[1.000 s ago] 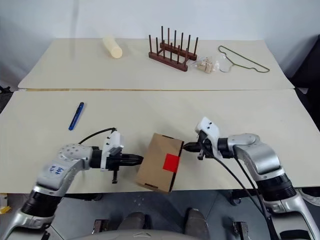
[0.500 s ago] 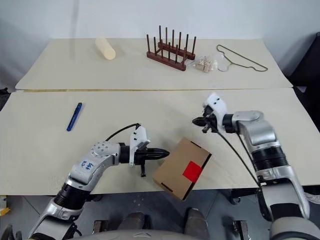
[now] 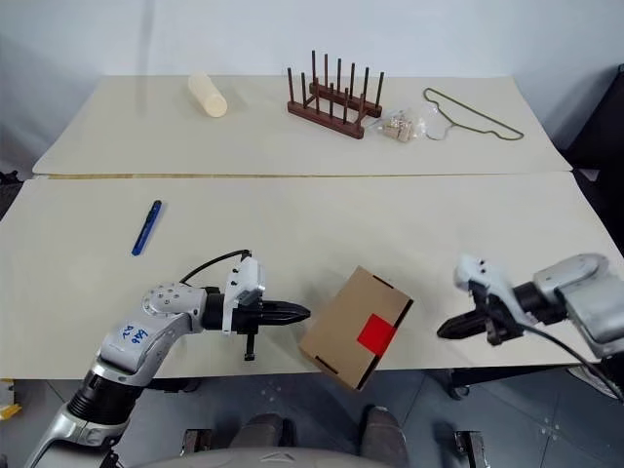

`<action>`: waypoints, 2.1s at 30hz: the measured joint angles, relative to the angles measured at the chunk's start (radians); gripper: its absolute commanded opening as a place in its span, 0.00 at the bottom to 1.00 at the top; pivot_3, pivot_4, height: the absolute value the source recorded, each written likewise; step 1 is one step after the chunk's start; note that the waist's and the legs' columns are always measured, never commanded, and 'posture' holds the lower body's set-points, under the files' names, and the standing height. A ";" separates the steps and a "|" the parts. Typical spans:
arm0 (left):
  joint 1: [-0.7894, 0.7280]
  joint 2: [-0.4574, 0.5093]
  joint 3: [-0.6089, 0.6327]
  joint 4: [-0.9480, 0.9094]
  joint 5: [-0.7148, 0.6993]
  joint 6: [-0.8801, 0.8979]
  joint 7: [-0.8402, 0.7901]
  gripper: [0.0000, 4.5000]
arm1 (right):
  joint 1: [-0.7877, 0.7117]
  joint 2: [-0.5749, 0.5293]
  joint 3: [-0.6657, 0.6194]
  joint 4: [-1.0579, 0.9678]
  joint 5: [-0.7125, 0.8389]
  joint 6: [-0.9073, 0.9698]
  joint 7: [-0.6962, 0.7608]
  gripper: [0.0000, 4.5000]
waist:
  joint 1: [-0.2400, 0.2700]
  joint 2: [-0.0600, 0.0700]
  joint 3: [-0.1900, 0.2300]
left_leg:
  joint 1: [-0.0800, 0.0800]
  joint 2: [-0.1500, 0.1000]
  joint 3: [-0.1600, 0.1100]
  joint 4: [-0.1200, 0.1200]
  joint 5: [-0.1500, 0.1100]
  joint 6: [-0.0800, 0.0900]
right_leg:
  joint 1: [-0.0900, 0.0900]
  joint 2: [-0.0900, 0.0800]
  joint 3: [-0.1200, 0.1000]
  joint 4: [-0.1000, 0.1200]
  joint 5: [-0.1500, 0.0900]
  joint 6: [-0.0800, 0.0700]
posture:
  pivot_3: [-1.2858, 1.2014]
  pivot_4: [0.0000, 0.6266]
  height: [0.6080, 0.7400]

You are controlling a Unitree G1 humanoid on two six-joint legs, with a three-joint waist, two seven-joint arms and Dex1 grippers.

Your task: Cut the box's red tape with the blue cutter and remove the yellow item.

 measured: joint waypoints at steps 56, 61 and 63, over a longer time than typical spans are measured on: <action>0.718 -0.072 1.154 -0.070 -0.149 -0.215 0.323 0.99 | -0.160 0.562 -0.309 0.024 0.214 -0.387 -0.218 1.00 | -0.020 0.001 0.001 | 0.002 0.005 0.004 -0.007 -0.002 -0.001 | -0.001 0.003 0.000 -0.008 0.003 -0.001 | 0.52 0.24 1.00; 0.814 -0.212 1.302 0.012 -0.198 -0.278 0.440 0.99 | -0.118 0.642 -0.250 -0.069 0.214 -0.490 -0.198 1.00 | -0.016 -0.002 0.000 | 0.002 0.005 0.005 -0.006 -0.005 0.000 | -0.001 0.003 0.000 -0.008 0.003 -0.002 | 0.52 0.24 1.00; 0.821 -0.219 1.300 -0.013 -0.226 -0.261 0.469 0.99 | -0.119 0.647 -0.252 -0.080 0.221 -0.497 -0.212 1.00 | -0.007 -0.002 -0.001 | 0.002 0.005 0.004 -0.006 -0.005 0.000 | -0.001 0.003 0.000 -0.008 0.003 -0.002 | 0.52 0.24 1.00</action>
